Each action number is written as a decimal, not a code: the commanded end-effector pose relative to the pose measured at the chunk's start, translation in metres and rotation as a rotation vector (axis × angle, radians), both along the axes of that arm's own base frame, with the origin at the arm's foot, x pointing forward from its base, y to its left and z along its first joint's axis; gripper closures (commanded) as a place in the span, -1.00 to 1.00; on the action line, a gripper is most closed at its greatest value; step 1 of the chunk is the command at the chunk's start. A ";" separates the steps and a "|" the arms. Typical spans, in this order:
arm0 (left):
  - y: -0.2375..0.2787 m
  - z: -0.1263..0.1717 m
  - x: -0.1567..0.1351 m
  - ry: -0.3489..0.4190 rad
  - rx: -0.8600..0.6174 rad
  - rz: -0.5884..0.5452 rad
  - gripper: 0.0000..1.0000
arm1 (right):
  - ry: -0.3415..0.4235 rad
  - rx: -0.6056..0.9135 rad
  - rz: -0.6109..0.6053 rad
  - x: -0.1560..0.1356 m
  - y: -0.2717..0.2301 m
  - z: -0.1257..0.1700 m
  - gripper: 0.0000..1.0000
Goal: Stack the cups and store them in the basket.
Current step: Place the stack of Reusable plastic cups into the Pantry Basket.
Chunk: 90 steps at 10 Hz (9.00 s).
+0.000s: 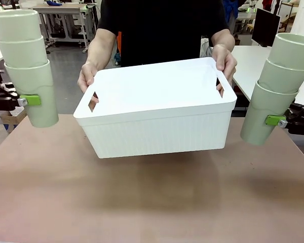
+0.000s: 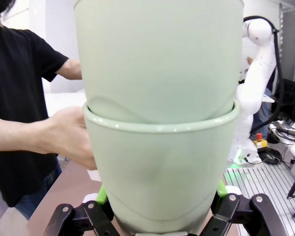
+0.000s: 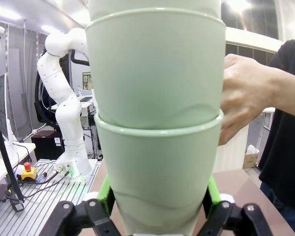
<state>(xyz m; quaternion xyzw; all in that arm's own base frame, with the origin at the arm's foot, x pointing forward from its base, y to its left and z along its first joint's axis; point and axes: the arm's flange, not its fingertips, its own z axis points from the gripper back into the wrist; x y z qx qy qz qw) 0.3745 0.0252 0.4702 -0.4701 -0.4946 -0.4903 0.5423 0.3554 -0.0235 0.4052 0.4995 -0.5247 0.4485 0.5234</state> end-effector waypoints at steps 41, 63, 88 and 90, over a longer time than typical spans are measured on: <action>-0.378 0.032 0.069 0.100 1.254 0.049 -0.74 | -0.010 0.005 0.000 -0.001 -0.001 0.003 -0.73; -0.212 0.199 0.004 0.064 0.580 -0.223 -1.00 | -0.010 0.005 0.000 -0.001 -0.001 0.003 -0.73; 0.015 0.135 -0.007 -0.055 0.426 -0.056 -1.00 | -0.010 0.005 0.000 -0.001 -0.001 0.003 -0.73; 0.015 0.135 -0.007 -0.055 0.426 -0.056 -1.00 | -0.010 0.005 0.000 -0.001 -0.001 0.003 -0.73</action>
